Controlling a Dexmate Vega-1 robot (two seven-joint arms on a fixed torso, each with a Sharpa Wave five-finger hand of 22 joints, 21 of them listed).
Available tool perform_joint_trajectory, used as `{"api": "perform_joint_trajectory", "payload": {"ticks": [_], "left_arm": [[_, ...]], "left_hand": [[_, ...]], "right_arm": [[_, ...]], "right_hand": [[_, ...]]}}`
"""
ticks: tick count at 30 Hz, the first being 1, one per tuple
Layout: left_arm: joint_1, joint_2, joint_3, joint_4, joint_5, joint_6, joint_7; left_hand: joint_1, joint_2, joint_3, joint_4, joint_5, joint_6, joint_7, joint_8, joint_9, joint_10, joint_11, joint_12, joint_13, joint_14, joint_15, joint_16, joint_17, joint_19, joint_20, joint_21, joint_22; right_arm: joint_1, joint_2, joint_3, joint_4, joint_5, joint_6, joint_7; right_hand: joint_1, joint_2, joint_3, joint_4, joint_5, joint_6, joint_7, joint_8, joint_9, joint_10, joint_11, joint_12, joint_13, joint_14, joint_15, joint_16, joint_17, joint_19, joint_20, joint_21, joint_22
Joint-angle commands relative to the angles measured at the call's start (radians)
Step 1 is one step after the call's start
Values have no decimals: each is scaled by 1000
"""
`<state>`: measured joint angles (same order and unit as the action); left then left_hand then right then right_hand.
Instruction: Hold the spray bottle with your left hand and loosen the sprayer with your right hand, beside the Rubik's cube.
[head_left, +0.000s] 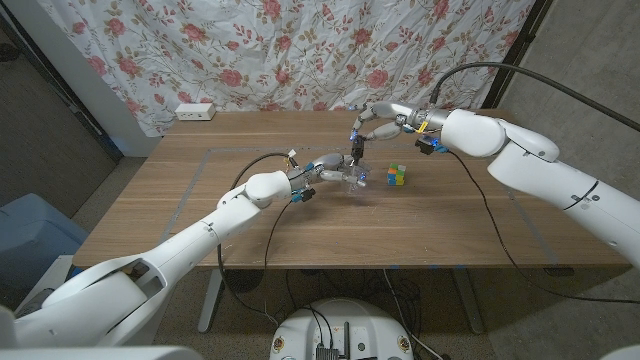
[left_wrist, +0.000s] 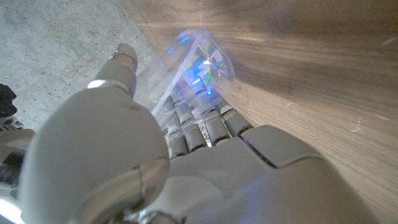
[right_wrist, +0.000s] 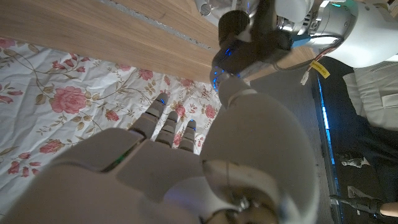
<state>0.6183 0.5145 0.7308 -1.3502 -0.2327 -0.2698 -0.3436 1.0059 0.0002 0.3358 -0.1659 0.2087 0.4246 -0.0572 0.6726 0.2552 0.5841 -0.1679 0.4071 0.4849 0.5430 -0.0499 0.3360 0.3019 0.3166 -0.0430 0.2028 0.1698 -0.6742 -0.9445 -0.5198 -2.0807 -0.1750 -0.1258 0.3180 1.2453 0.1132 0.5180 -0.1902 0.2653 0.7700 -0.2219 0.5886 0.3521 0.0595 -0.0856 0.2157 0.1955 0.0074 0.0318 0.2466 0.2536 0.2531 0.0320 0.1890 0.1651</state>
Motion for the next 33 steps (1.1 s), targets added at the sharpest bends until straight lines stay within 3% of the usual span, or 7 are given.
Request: {"api": "perform_joint_trajectory", "payload": {"ticks": [1, 14, 26, 27, 33], "left_arm": [[5, 0, 1, -8, 3, 10, 11], [4, -7, 5, -1, 2, 2, 9], [11, -3, 3, -10, 6, -1, 16], [12, -3, 3, -11, 6, -2, 17], [13, -2, 3, -12, 8, -6, 17]], "left_hand": [[-32, 51, 5, 5, 5, 9, 1, 6, -2, 12, -3, -4, 2, 4, -130, -1, -2, 0, -30, -4, 5], [-34, 53, 6, 4, 4, 9, 2, 7, -6, 14, -4, -8, 3, 5, -132, -2, -3, 0, -31, -4, 5], [-36, 53, 6, 3, 4, 11, 1, 8, -9, 17, -4, -10, 4, 6, -131, -3, -4, 0, -31, -4, 5], [-36, 54, 6, 3, 4, 10, 3, 8, -10, 19, -1, -10, 4, 6, -131, -3, -4, -1, -31, -4, 5], [-36, 54, 6, 2, 4, 11, 2, 9, -11, 21, -4, -10, 5, 6, -131, -4, -5, 0, -31, -4, 5]], "right_arm": [[-19, -16, 18, -16, 10, -9, -26], [-36, -32, 41, -29, 12, -15, -52], [-52, -59, 74, -73, 21, -54, -60], [-53, -63, 77, -78, 21, -60, -59], [-68, -85, 100, -108, 28, -87, -66]], "right_hand": [[24, -13, 4, -3, 8, 20, 1, 12, 6, 12, -2, 5, 0, -4, 1, 3, 3, -4, -3, -3, 3], [56, -25, 0, -3, 11, 14, 1, 2, -6, 8, 0, 0, 0, -9, 0, 2, 6, -9, -1, -2, 3], [53, -55, -42, 18, 0, -90, 1, -68, -47, -18, 17, -14, 0, -21, 18, 0, 10, -7, 10, 1, 3], [45, -59, -52, 22, -3, -116, 1, -84, -55, -18, 21, -14, 0, -20, 23, 1, 11, -4, 14, 2, 3], [-3, -71, -88, 41, -14, -157, 0, -114, -72, -27, 40, -16, 1, -18, 40, 2, 12, 10, 28, 5, 3]]}}
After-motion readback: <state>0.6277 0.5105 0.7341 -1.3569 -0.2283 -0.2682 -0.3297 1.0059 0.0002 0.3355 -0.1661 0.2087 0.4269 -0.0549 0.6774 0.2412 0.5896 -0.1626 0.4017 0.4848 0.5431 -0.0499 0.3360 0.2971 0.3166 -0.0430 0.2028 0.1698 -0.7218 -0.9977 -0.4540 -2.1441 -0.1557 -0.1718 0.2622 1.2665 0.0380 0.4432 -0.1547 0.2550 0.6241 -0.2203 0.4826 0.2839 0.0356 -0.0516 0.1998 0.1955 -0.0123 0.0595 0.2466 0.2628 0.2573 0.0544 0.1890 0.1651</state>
